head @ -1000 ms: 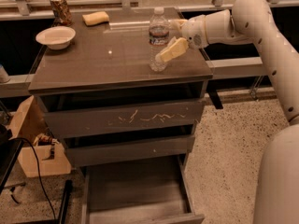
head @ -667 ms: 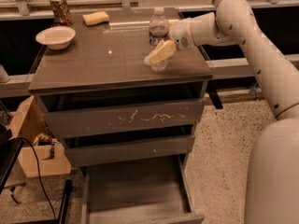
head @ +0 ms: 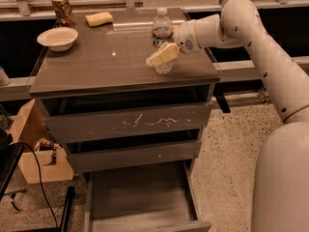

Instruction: Place water bottle into bottom drawer

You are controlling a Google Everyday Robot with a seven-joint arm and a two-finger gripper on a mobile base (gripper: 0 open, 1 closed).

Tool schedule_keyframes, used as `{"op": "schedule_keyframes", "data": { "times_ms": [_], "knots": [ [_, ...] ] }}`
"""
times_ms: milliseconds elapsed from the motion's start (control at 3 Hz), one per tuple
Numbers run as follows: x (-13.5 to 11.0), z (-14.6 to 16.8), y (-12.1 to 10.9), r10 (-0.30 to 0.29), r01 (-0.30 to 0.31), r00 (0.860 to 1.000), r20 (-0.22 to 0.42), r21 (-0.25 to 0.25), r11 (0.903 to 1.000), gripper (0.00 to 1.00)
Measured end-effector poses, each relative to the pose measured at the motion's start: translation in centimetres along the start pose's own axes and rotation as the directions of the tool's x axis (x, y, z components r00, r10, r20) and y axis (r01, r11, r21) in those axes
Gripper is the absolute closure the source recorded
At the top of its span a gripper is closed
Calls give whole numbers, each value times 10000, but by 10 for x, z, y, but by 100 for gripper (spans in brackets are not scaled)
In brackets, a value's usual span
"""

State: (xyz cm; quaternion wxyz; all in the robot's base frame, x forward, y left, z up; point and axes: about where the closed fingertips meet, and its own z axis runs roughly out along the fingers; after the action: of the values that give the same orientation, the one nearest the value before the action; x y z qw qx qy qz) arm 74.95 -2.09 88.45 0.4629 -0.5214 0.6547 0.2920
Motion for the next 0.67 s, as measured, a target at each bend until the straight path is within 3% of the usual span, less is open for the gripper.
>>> {"op": "schedule_keyframes", "data": {
  "times_ms": [667],
  "knots": [
    [0,0,0,0,0,10000,0,-1,10000,64]
  ]
}}
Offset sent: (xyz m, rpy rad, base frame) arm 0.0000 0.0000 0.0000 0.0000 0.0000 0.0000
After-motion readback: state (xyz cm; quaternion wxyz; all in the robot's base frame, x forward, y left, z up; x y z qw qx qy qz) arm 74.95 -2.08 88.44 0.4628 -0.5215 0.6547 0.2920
